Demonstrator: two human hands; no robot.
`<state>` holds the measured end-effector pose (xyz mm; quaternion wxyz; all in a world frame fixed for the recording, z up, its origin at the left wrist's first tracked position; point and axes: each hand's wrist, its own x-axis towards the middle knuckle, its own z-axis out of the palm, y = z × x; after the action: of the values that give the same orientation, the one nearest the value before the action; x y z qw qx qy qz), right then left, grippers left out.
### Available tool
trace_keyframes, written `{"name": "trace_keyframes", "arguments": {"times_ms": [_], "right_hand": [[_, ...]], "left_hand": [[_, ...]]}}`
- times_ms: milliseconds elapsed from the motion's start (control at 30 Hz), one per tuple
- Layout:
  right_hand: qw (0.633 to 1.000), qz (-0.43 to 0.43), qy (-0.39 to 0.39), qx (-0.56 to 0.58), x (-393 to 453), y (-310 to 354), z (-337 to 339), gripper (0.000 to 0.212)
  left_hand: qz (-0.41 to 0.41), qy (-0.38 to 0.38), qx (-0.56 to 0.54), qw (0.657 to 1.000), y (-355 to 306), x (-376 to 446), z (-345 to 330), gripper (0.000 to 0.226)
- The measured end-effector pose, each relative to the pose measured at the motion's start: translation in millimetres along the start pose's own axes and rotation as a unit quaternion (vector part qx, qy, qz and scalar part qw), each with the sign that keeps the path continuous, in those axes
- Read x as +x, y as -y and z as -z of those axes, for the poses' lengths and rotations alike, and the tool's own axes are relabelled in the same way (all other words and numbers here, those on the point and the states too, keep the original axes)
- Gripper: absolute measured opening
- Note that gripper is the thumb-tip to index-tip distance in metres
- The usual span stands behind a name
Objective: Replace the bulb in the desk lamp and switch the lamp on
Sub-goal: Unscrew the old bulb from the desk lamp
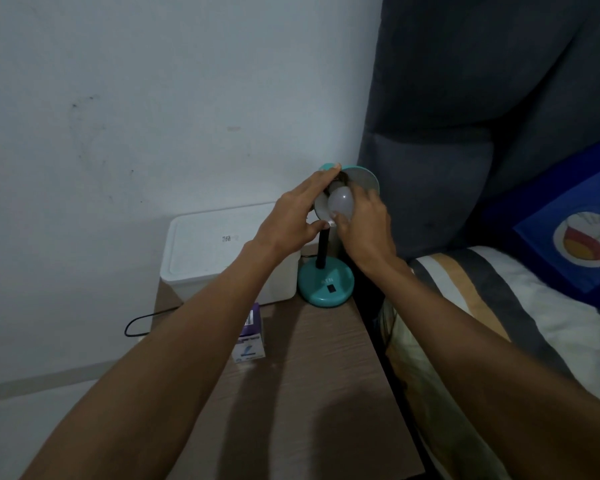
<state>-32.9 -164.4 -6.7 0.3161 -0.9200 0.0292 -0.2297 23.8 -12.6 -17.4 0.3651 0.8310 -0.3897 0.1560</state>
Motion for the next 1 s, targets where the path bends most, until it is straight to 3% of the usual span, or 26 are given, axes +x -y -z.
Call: {"name": "trace_keyframes", "arguments": {"times_ms": [133,300,567,700,800,900,1000], "right_hand": [[0.999,0.047,0.0,0.008,-2,0,0,0.068],[0.999,-0.033,-0.004,0.034,4,0,-2,0.058],[0.999,0.019,0.017,0.02,8,-1,1,0.065],[0.998,-0.029,0.007,0.052,10,1,-1,0.059],[0.999,-0.038,0.013,0.013,13,3,-1,0.051],[1.0,0.001,0.026,0.001,9,4,0,0.059],[0.999,-0.019,0.014,0.026,7,2,0,0.062]], "left_hand": [[0.001,-0.001,-0.003,1.0,-1,0,1,0.093],[0.01,-0.001,-0.006,1.0,2,1,-1,0.096],[0.006,0.004,-0.007,1.0,1,1,1,0.095],[0.005,0.007,-0.004,1.0,3,1,0,0.097],[0.012,0.007,-0.005,1.0,2,0,1,0.097],[0.011,0.004,-0.002,1.0,1,0,1,0.097],[0.007,0.005,-0.004,1.0,1,1,1,0.096]]}}
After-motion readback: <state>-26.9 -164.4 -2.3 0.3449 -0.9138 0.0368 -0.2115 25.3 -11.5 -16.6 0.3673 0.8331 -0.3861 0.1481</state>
